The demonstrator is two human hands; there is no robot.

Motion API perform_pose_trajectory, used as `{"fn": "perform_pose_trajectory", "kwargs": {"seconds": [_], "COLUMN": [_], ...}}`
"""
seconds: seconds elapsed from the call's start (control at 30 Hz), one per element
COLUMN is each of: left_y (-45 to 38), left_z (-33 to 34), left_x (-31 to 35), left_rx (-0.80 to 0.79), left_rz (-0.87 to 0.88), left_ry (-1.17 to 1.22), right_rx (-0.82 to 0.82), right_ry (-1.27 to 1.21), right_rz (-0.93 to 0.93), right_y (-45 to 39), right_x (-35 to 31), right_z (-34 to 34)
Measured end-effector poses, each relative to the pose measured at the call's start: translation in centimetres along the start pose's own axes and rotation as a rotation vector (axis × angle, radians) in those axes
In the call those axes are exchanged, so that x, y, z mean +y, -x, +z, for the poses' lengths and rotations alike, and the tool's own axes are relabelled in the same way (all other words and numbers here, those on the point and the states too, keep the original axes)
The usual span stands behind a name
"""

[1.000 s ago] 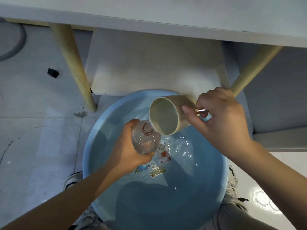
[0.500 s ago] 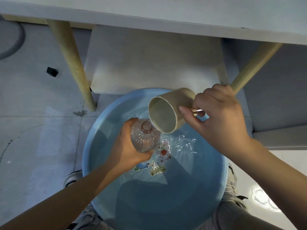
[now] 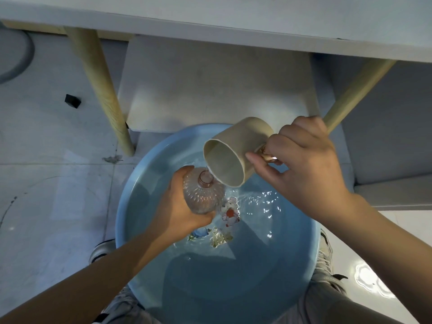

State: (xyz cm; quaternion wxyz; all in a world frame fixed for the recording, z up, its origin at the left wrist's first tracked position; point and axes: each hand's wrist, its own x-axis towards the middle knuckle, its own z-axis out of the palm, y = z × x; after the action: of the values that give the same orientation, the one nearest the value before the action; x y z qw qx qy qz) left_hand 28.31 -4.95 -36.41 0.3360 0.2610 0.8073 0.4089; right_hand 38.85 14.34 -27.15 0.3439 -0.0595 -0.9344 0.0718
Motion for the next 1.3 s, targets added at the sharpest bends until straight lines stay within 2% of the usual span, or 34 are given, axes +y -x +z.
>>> {"fn": "perform_pose_trajectory", "kwargs": {"seconds": [0.93, 1.3], "left_y": [-0.2, -0.6], "left_z": [0.3, 0.4], "left_x": [-0.4, -1.3], "left_rx": [0.016, -0.032], "left_rz": [0.012, 0.026], "left_ry": [0.017, 0.021], "right_rx": [-0.028, -0.011], "right_ry": [0.023, 0.032], "right_rz": [-0.201, -0.241], "right_y": [-0.5, -0.6], "right_x": [-0.6, -0.9], "right_z": [-0.4, -0.4]}}
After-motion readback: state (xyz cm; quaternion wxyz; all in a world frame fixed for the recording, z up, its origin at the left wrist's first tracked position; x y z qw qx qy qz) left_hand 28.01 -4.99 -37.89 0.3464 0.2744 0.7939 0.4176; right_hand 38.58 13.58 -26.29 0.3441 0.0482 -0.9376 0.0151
